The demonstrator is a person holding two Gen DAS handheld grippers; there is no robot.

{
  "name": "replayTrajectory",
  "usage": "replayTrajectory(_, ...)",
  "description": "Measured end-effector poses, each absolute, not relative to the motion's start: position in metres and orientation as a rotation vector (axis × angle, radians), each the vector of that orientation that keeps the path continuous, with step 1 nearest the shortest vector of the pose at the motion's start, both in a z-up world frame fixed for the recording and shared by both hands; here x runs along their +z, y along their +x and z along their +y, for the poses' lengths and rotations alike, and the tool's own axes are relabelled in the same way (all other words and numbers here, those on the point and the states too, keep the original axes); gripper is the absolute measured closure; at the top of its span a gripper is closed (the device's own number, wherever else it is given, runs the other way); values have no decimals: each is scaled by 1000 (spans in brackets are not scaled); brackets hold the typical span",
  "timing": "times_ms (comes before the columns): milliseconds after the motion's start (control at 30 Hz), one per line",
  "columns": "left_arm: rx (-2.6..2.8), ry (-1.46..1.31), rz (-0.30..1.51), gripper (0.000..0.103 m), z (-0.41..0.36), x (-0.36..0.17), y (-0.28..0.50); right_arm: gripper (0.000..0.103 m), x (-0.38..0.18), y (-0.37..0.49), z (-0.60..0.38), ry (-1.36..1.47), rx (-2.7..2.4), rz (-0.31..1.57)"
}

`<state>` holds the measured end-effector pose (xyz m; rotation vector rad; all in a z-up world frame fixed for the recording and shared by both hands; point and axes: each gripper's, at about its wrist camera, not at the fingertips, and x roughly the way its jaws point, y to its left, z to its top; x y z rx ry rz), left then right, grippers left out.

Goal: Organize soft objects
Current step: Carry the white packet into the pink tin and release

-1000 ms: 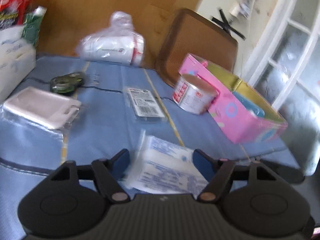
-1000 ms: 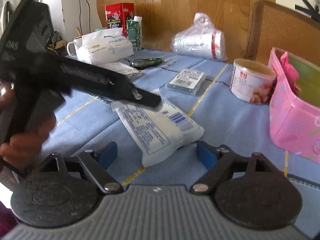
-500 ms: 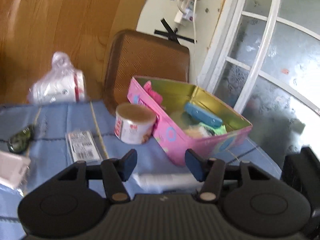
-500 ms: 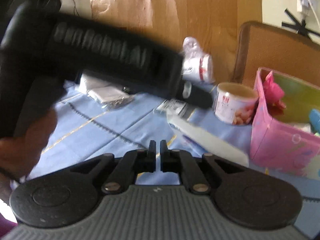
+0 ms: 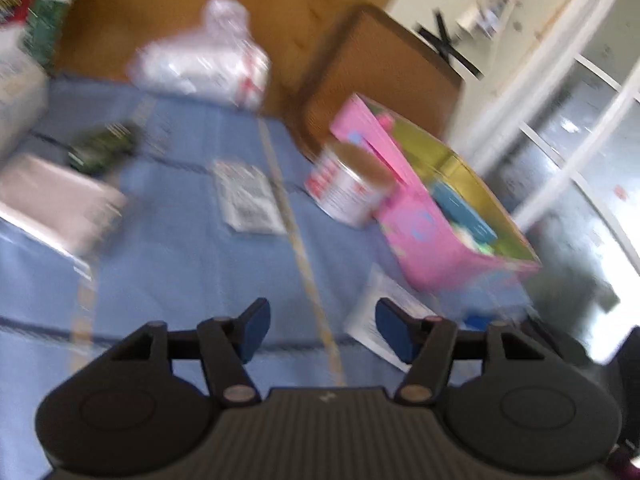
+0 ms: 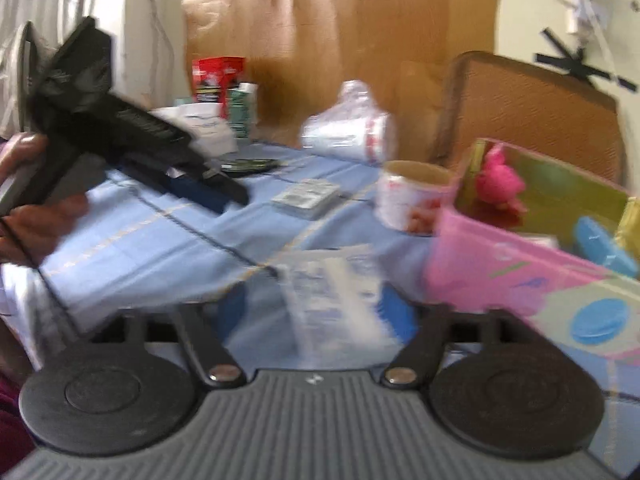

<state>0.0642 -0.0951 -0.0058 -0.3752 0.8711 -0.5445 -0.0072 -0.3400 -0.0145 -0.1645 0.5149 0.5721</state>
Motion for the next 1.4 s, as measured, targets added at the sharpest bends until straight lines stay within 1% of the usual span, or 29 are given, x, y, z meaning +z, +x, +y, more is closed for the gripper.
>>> replayTrajectory(33, -585, -387, 895, 42, -103, -9, 65, 10, -17, -3, -343, -176, 555, 524)
replayTrajectory(67, -620, -392, 916, 41, -112, -12, 66, 10, -21, 2, -347, -186, 554, 543)
replayTrajectory(133, -666, -387, 948, 36, -130, -18, 67, 11, -32, 13, -350, -178, 565, 603)
replayTrajectory(167, -675, -383, 967, 35, -139, -22, 69, 13, -39, 18, -350, -151, 574, 645)
replayTrajectory(200, -683, -380, 968, 33, -146, -25, 69, 20, -42, 14, -349, -145, 563, 616)
replayTrajectory(233, -682, -361, 955, 32, -151, -24, 67, 24, -42, 12, -345, -158, 557, 593)
replayTrajectory(267, -672, -334, 949, 34, -155, -22, 67, 26, -41, 11, -340, -149, 554, 591)
replayTrajectory(300, -658, -311, 944, 44, -158, -20, 66, 26, -41, 10, -336, -130, 537, 589)
replayTrajectory(367, -641, -293, 936, 56, -155, -16, 66, 27, -41, 8, -335, -98, 510, 571)
replayTrajectory(400, -649, -304, 930, 57, -152, -12, 65, 27, -39, 9, -338, -78, 506, 562)
replayTrajectory(500, -686, -295, 860, 57, -149, 17, 67, 27, -22, 5, -343, -34, 515, 486)
replayTrajectory(567, -712, -264, 801, 56, -157, 39, 69, 27, -4, 1, -347, -34, 518, 402)
replayTrajectory(667, -741, -207, 740, 54, -183, 65, 85, 27, 18, 3, -351, -70, 446, 288)
replayTrajectory(733, -764, -164, 702, 54, -204, 75, 98, 27, 25, 12, -359, -79, 384, 251)
replayTrajectory(900, -783, -117, 724, 54, -261, 67, 144, 26, 24, 47, -394, -36, 232, 274)
replayTrajectory(933, -775, -105, 728, 53, -270, 63, 150, 26, 22, 53, -399, -33, 199, 284)
replayTrajectory(967, -761, -92, 732, 50, -280, 59, 156, 26, 19, 61, -404, -36, 159, 299)
replayTrajectory(1000, -748, -81, 733, 50, -285, 55, 159, 26, 16, 70, -407, -43, 119, 309)
replayTrajectory(1067, -716, -68, 733, 50, -295, 50, 163, 22, 11, 84, -412, -66, 11, 325)
replayTrajectory(1133, -724, -84, 731, 50, -290, 47, 158, 22, 0, 89, -417, -77, -79, 338)
replayTrajectory(1233, -723, -85, 687, 50, -278, 52, 143, 22, 3, 77, -435, 42, -34, 328)
replayTrajectory(1300, -711, -102, 652, 47, -256, 56, 131, 24, 5, 68, -439, 63, -38, 313)
replayTrajectory(1333, -700, -117, 640, 47, -241, 56, 125, 28, 7, 63, -440, 73, -38, 296)
replayTrajectory(1367, -680, -129, 631, 47, -227, 56, 121, 38, 9, 58, -441, 89, -27, 280)
replayTrajectory(1400, -656, -139, 621, 47, -211, 55, 116, 43, 12, 54, -441, 106, -8, 273)
